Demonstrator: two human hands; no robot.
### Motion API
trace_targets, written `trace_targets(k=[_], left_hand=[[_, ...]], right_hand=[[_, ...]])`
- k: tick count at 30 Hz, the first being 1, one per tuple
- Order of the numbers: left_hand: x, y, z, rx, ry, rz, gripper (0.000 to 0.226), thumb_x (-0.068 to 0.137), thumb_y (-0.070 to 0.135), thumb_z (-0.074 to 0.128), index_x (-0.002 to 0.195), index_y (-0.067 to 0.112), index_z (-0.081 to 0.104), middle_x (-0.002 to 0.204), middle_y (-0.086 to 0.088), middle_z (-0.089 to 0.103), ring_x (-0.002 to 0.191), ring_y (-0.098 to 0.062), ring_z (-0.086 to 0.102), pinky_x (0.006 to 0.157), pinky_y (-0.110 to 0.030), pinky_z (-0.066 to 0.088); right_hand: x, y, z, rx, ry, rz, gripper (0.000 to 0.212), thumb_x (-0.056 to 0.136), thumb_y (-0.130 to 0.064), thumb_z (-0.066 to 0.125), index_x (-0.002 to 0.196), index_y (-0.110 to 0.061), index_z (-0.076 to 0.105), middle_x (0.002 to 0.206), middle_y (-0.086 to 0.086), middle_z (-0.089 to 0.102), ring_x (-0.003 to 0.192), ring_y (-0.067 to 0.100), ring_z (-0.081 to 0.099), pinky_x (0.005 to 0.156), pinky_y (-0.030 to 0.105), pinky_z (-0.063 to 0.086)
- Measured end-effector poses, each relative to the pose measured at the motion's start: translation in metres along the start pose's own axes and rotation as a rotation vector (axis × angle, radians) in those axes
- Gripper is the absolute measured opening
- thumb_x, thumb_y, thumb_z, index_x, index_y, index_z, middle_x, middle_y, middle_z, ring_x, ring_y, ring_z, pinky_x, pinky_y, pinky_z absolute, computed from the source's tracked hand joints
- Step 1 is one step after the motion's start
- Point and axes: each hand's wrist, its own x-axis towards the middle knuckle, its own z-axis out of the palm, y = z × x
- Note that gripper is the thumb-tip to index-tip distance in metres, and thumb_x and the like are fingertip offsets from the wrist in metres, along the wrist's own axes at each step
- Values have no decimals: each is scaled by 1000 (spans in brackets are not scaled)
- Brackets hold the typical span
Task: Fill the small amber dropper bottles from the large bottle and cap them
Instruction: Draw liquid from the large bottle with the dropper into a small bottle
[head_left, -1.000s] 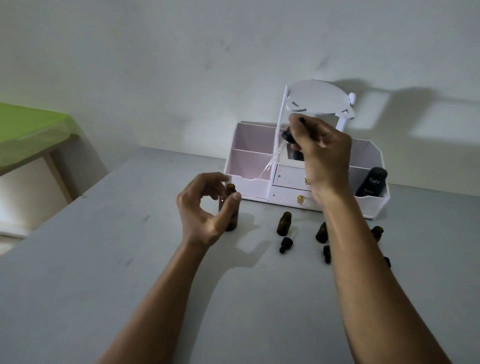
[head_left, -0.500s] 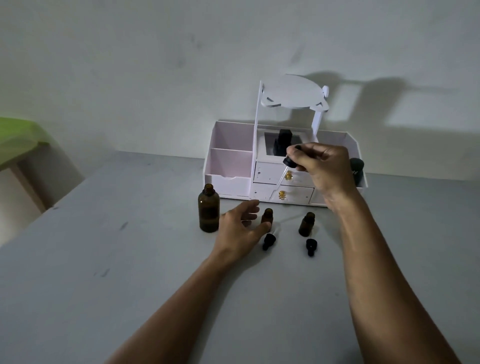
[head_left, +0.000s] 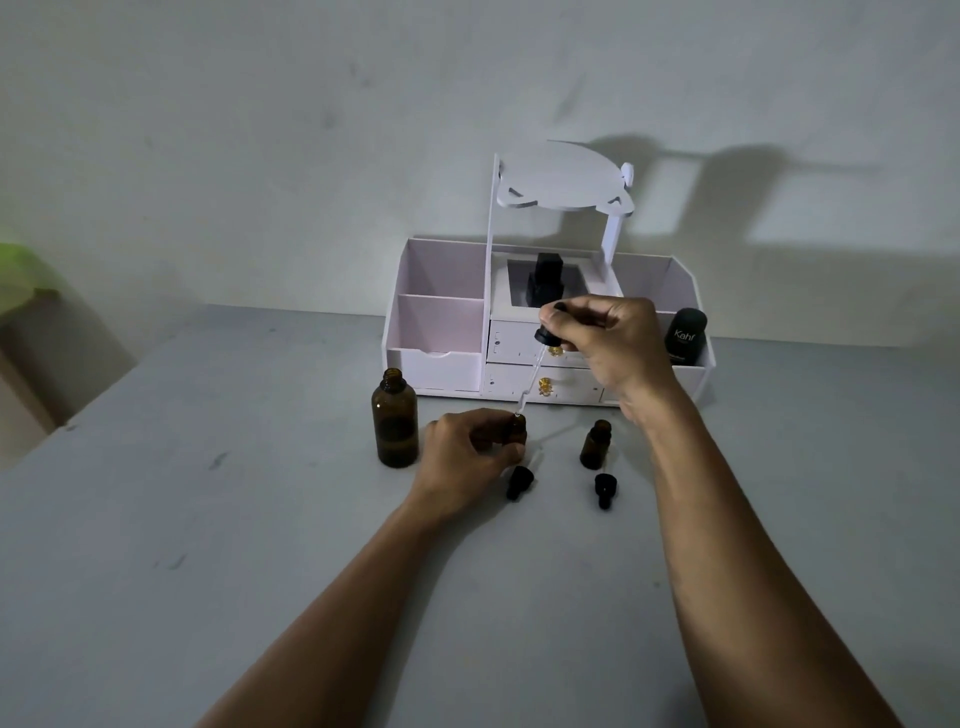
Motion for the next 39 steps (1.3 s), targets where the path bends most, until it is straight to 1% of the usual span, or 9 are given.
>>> trace_targets(k=[5, 9, 13, 20, 23, 27, 31, 34, 39], left_hand=[[-1, 2, -1, -11, -11, -7, 38, 78, 8, 83, 115, 16, 76, 97, 8, 76, 91, -3, 73, 95, -23, 56], [-2, 2, -2, -4, -16, -8, 40, 78, 9, 83, 117, 15, 75, 98, 9, 76, 91, -1, 72, 95, -20, 55], [-2, 3, -3, 5, -29, -27, 43, 79, 11, 83, 120, 15, 73, 108, 2, 77, 94, -3, 71, 94, -16, 53], [-3, 2, -1, -2, -34, -56, 44, 80, 11, 82, 122, 16, 71, 111, 2, 76, 99, -6, 71, 98, -23, 54], [-3, 2, -1, 2, -28, -56, 44, 80, 12, 82, 122, 17, 71, 111, 4, 76, 98, -3, 71, 96, -20, 53], [-2, 1, -2, 12, -35, -43, 44, 80, 11, 82, 122, 16, 71, 111, 4, 76, 98, -4, 71, 95, -16, 52], [-2, 2, -3, 17, -26, -28, 45, 79, 11, 83, 122, 16, 72, 110, 2, 77, 99, -6, 71, 99, -25, 54], [-4, 3, -3, 5, -18, -41, 50, 79, 13, 83, 126, 18, 69, 115, 1, 75, 103, -8, 70, 99, -22, 53], [-11, 5, -3, -21, -23, -62, 56, 85, 19, 78, 137, 22, 58, 126, 2, 67, 112, -12, 64, 91, -20, 52]], right_hand=[[-2, 1, 2, -15, -13, 14, 10, 81, -20, 81, 77, -29, 78, 75, -2, 78, 70, 12, 71, 84, 41, 61], [-4, -1, 4, -35, -23, -1, 14, 82, -19, 80, 76, -31, 76, 71, -8, 76, 69, 6, 72, 88, 41, 60], [-4, -1, 5, -47, -1, -20, 15, 81, -19, 81, 73, -31, 77, 71, -5, 77, 73, 14, 74, 86, 39, 61], [-4, -1, 10, -107, 45, -64, 6, 81, -17, 81, 84, -12, 80, 70, -6, 73, 61, 3, 65, 67, 16, 52], [-4, -1, 11, -107, 64, -68, 5, 81, -15, 81, 83, -12, 80, 70, -3, 74, 64, 10, 67, 71, 24, 56], [-3, -2, 11, -103, 64, -71, 3, 81, -14, 81, 79, -15, 79, 67, -6, 73, 60, 6, 66, 72, 29, 59], [-3, -3, 11, -88, 58, -47, 3, 79, -19, 83, 80, -19, 80, 74, 2, 76, 71, 20, 72, 81, 42, 62], [-4, -6, 9, -52, 60, -52, 7, 79, -24, 83, 82, -19, 80, 76, 4, 78, 74, 28, 75, 77, 44, 63], [-8, -20, 1, 12, 107, -111, 13, 84, -19, 78, 93, -10, 78, 78, 1, 75, 58, 0, 67, 53, 17, 53]])
